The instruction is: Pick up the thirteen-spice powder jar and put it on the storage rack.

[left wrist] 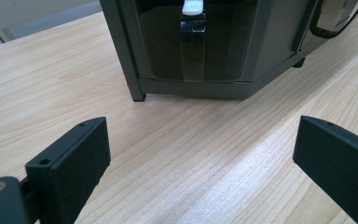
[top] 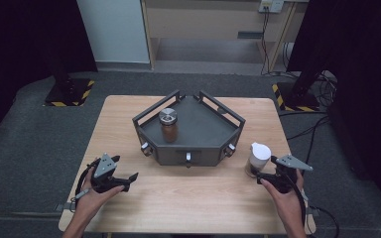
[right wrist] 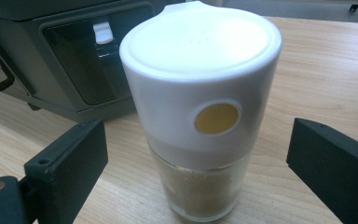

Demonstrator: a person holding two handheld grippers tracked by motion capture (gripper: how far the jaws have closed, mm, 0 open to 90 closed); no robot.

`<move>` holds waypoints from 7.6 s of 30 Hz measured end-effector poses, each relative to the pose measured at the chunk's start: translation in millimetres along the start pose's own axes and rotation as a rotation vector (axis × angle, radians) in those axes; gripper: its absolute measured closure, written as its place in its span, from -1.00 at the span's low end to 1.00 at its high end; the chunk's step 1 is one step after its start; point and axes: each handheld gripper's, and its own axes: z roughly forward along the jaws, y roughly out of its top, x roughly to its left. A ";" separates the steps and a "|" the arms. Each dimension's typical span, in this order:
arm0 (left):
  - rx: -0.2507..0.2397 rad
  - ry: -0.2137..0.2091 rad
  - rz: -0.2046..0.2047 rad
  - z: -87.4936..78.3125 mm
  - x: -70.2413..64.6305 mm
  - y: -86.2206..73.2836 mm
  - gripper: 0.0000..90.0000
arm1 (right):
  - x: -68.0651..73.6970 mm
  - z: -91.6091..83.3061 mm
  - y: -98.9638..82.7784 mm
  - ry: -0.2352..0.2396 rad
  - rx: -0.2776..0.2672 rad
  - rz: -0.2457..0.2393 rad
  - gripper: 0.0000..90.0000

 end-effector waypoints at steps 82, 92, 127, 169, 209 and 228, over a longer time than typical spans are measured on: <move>0.012 -0.018 0.010 3.2 -0.4 0.0 -0.94 | 11.3 -41.5 117.7 0.235 -0.007 -0.189 -0.31; 0.009 -0.018 0.009 3.3 0.0 -0.8 -0.94 | 14.7 -41.3 132.8 0.288 -0.005 -0.195 -0.31; 0.010 -0.027 0.016 4.0 0.9 -0.7 -0.94 | 46.7 11.3 188.5 0.351 -0.009 -0.262 -0.31; 0.012 -0.041 0.017 7.2 3.8 -1.6 -0.94 | 61.5 88.1 203.3 0.305 0.026 -0.245 -0.31; 0.009 -0.037 0.028 6.5 2.9 -1.2 -0.94 | 64.6 103.7 198.7 0.299 0.041 -0.254 -0.33; 0.009 -0.029 0.035 6.3 1.7 -1.0 -0.93 | 62.0 97.7 194.0 0.276 0.024 -0.215 -0.76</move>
